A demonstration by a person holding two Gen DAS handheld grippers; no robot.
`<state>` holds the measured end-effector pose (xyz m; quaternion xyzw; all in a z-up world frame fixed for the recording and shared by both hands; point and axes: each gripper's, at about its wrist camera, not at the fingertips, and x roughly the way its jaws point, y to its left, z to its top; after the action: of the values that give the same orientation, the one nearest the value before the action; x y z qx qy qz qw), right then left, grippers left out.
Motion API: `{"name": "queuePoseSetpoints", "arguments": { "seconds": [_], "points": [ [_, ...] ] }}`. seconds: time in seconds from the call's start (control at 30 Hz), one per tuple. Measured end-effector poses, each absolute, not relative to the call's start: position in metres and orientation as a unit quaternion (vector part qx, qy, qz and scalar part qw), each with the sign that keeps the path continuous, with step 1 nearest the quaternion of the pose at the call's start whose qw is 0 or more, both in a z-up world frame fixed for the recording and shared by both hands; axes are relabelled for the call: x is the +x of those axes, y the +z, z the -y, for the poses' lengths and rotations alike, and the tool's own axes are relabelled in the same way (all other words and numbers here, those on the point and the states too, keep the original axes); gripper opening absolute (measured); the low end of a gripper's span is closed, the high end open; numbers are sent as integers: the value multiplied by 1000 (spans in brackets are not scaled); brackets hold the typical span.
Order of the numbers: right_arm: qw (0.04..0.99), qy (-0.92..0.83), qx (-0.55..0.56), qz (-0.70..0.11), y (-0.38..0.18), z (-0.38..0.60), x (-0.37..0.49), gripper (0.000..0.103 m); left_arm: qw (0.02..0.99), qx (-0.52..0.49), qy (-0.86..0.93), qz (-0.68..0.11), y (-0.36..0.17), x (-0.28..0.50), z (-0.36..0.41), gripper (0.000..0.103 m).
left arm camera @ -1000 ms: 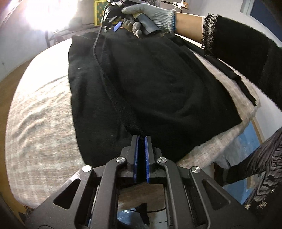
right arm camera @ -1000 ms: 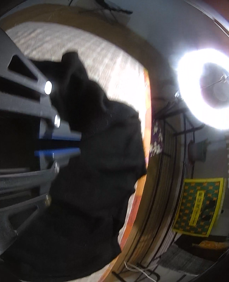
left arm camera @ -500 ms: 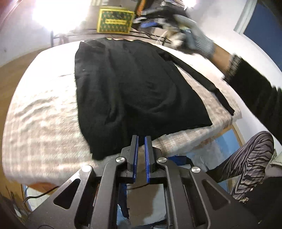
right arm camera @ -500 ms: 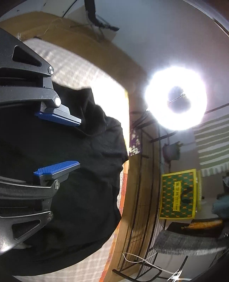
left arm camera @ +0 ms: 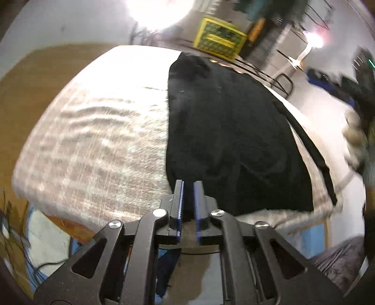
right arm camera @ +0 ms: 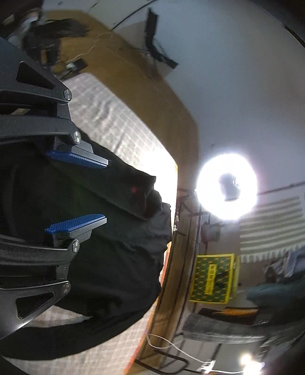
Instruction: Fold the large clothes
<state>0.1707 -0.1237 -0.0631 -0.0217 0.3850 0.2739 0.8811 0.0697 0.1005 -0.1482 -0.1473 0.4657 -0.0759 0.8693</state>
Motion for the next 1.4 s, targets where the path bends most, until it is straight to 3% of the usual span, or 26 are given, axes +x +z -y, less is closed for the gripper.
{"name": "queuePoseSetpoints", "arguments": {
  "seconds": [0.07,0.1,0.43,0.7,0.73,0.77,1.1,1.4],
  "points": [
    [879,277,-23,-386,-71,115,164,44,860,-174,-67,-474,-160,73,-106,37],
    [876,281,-17,-391,-78,110,164,44,857,-181,-59,-478,-168,75,-107,39],
    [855,286,-10,-433,-120,86,182,44,827,-241,-40,-506,-211,81,-114,39],
    [845,293,-9,-448,-122,70,199,51,830,-239,-49,-501,-211,91,-97,39],
    [844,294,-9,-448,-122,67,201,56,832,-238,-51,-498,-211,93,-94,31],
    [844,294,-9,-449,-121,63,205,62,832,-237,-56,-498,-213,95,-91,10],
    [817,300,9,-493,-123,6,273,66,828,-307,-110,-456,-189,88,-88,6],
    [800,238,-49,-549,-175,-87,355,66,829,-337,-124,-429,-168,79,-101,6]
  ]
}}
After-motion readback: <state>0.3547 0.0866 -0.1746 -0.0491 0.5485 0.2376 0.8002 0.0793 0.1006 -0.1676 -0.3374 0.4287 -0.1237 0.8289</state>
